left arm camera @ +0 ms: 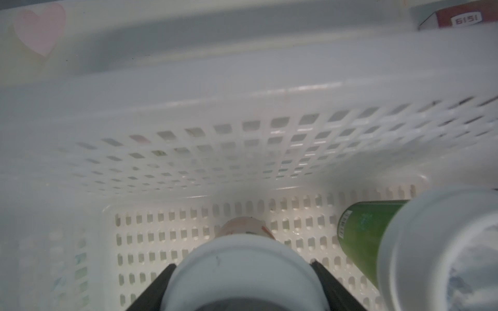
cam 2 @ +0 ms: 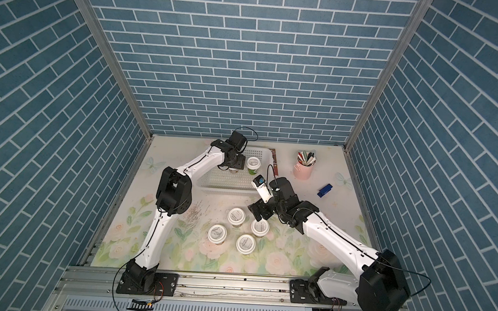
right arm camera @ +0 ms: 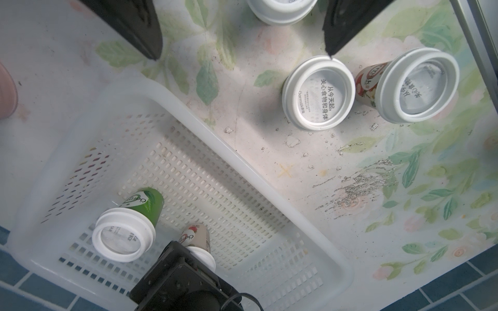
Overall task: Put the yogurt in the basket
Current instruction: Place the yogurt in the basket.
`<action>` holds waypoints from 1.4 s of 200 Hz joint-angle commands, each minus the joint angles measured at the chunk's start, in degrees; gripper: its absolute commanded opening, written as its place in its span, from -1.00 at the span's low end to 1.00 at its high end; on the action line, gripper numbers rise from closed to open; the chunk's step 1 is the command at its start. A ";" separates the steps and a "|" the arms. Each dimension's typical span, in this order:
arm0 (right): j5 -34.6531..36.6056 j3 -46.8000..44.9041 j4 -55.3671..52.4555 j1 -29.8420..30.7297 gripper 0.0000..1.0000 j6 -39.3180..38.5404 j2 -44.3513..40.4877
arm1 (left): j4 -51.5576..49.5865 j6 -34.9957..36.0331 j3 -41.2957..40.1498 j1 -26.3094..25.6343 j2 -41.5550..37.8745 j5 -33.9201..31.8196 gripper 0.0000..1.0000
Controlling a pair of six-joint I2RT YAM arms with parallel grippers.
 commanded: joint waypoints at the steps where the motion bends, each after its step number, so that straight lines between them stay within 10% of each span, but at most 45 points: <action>1: -0.34 0.06 0.33 0.18 0.93 -1.93 0.56 | -1.57 0.62 1.09 0.23 1.59 0.13 0.55; 280: -0.89 0.27 -0.04 0.19 0.92 -1.45 0.52 | 1.33 1.91 -3.24 -1.91 -19.15 3.09 0.82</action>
